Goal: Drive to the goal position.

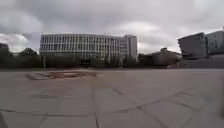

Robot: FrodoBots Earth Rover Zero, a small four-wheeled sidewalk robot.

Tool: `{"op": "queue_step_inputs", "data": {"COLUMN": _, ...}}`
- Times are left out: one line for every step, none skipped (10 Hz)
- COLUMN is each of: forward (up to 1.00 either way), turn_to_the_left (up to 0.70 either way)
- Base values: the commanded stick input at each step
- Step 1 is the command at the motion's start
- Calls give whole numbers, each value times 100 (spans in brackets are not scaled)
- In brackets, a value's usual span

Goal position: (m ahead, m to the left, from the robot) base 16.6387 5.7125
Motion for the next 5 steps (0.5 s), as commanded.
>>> {"op": "queue_step_inputs", "data": {"forward": 100, "turn_to_the_left": 0}}
{"op": "queue_step_inputs", "data": {"forward": 100, "turn_to_the_left": 0}}
{"op": "queue_step_inputs", "data": {"forward": 100, "turn_to_the_left": 0}}
{"op": "queue_step_inputs", "data": {"forward": 100, "turn_to_the_left": 0}}
{"op": "queue_step_inputs", "data": {"forward": 100, "turn_to_the_left": 2}}
